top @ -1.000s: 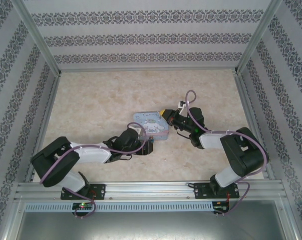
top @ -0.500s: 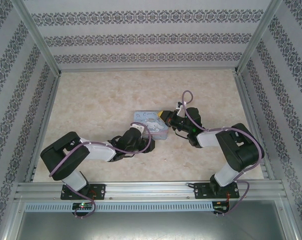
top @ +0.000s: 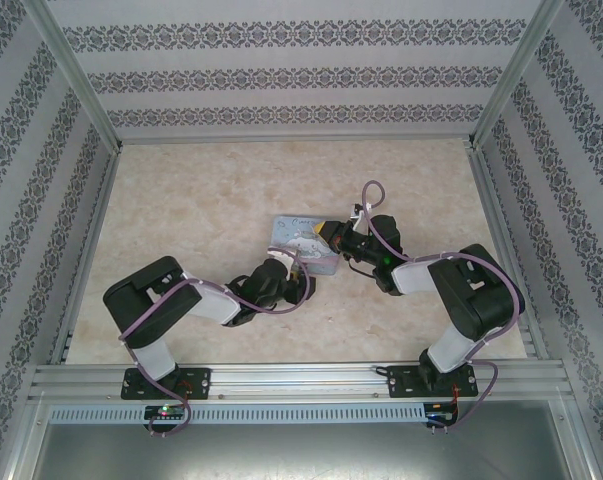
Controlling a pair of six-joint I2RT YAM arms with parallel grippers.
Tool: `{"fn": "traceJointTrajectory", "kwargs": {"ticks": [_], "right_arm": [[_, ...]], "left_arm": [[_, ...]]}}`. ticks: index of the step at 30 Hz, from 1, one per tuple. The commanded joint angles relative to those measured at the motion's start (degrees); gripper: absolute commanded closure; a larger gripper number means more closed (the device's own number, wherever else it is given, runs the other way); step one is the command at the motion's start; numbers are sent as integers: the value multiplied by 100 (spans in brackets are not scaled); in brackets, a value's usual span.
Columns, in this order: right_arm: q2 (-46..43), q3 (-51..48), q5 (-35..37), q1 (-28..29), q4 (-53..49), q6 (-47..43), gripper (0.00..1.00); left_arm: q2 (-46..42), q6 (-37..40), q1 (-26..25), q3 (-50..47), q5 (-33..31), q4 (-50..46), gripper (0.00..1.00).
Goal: Unlock the padlock with the key
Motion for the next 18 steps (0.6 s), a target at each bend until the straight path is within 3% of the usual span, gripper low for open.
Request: {"fn": "traceJointTrajectory", "kwargs": {"ticks": [1, 18], "right_arm": [[89, 160, -38, 78, 220, 34, 100], [227, 136, 12, 86, 272, 40, 100]], "left_arm": [[309, 53, -119, 106, 149, 319, 41], [452, -804, -102, 222, 549, 1062, 40]]}}
